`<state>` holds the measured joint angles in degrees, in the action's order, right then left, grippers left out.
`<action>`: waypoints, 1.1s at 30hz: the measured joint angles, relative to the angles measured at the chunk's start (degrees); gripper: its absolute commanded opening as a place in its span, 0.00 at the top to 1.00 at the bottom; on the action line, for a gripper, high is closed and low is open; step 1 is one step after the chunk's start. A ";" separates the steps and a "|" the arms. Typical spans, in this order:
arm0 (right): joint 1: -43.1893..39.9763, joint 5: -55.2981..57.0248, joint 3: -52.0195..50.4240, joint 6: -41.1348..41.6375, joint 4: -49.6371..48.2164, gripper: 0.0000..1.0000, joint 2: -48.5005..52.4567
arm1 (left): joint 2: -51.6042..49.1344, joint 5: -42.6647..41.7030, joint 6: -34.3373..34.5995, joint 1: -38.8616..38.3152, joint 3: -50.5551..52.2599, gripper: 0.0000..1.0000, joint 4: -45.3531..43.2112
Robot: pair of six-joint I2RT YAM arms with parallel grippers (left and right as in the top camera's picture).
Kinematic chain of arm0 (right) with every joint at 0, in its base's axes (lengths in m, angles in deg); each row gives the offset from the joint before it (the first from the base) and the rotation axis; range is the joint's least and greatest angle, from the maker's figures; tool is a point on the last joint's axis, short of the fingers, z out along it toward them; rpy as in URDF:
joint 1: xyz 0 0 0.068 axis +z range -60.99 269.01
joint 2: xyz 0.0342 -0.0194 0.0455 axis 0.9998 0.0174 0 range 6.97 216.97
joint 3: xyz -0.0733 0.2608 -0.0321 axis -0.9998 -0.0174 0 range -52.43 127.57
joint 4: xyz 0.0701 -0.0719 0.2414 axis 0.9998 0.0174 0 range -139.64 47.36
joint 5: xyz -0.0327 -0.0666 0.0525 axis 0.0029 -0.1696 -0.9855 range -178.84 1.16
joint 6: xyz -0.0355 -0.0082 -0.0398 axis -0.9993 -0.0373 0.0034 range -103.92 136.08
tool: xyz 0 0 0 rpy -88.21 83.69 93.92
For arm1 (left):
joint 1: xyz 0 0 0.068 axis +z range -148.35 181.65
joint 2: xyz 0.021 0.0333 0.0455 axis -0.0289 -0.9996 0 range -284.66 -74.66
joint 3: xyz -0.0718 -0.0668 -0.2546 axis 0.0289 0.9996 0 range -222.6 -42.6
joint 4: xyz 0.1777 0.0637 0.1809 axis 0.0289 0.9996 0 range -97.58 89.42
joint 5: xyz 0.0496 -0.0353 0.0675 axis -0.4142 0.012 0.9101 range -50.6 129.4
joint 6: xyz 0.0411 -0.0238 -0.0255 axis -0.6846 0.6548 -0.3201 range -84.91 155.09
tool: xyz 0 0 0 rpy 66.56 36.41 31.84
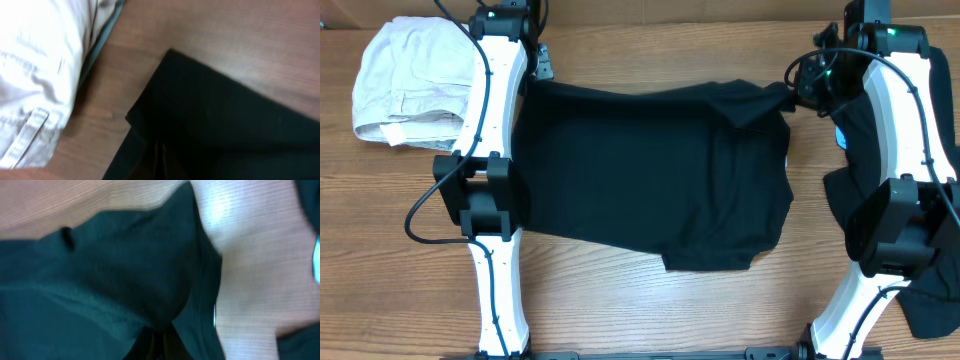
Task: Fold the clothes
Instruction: 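Lay the stretched shirt down on the table with both grippers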
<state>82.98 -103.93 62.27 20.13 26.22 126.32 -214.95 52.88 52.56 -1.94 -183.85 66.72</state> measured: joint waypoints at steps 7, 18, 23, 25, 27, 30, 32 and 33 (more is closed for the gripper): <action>0.00 1.99 -1.29 0.24 4.37 0.96 -0.07 | 0.00 -0.28 -1.20 0.22 0.02 0.96 4.61; 0.02 4.00 -17.33 2.03 -5.03 0.96 -0.13 | 0.02 -1.33 -1.22 0.37 9.03 0.94 2.01; 0.02 4.15 -18.97 2.56 -6.23 0.96 -0.13 | 0.02 -1.77 -1.57 0.37 14.03 0.85 -0.09; 0.00 4.20 -18.97 2.75 -6.01 0.96 -0.13 | 0.02 -1.95 -1.57 0.37 15.19 0.85 -0.09; 0.00 4.17 -18.97 2.82 -5.68 0.96 -0.13 | 0.02 -1.99 -1.57 0.37 15.54 0.85 0.11; 0.00 4.17 -18.97 2.82 -4.66 0.95 -0.13 | 0.02 -2.14 -1.70 0.37 15.61 0.63 0.28; 0.00 4.17 -18.97 3.17 -3.76 0.78 -0.13 | 0.02 -2.16 -1.97 0.37 15.63 0.00 0.31; 0.00 4.17 -18.97 3.43 -3.17 0.75 -0.13 | 0.02 -2.19 -1.97 0.37 15.65 0.00 0.35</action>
<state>82.98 -99.76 43.29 23.56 23.05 126.19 -214.93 50.69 50.59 -1.57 -168.20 67.07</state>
